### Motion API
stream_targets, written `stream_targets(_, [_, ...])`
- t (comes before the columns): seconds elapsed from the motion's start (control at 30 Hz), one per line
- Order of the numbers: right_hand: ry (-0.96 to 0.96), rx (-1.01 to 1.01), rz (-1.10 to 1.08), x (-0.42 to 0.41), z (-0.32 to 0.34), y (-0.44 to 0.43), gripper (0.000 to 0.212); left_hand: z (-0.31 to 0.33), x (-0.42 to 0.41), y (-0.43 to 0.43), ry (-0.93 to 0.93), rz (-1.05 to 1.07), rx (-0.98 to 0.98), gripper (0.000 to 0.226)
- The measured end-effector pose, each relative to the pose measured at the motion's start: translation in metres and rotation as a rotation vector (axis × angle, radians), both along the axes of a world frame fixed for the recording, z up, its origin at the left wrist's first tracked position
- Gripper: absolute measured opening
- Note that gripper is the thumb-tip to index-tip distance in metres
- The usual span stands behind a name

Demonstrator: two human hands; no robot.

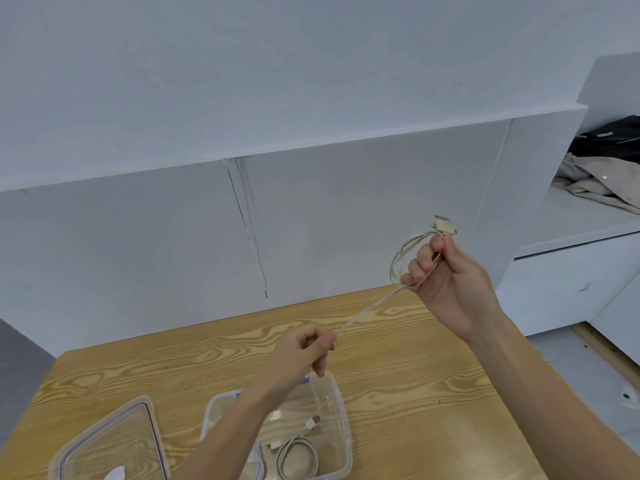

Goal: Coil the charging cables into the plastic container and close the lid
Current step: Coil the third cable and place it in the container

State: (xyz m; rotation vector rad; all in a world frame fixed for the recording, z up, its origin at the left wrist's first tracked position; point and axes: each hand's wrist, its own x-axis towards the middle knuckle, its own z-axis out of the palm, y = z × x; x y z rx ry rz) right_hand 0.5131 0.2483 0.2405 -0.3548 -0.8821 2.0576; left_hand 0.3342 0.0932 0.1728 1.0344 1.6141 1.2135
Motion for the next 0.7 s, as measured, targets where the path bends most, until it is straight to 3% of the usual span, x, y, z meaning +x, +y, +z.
stream_targets(0.2, [-0.034, 0.026, 0.017, 0.006, 0.004, -0.001, 0.034, 0.002, -0.023, -0.005, -0.065, -0.087, -0.143, 0.025])
stream_targets(0.4, [-0.076, 0.021, 0.004, 0.0, -0.004, -0.005, 0.032, 0.015, -0.032, 0.008, -0.427, 0.206, -0.223, 0.017])
stream_targets(0.57, [-0.151, 0.084, 0.009, -0.012, -0.012, -0.013, 0.032, 0.04, -0.013, 0.024, -0.793, 0.478, -0.067, 0.013])
stream_targets(0.7, [-0.184, 0.115, 0.022, -0.023, -0.018, -0.021, 0.03, 0.063, 0.017, 0.031, -0.834, 0.516, 0.107, 0.011])
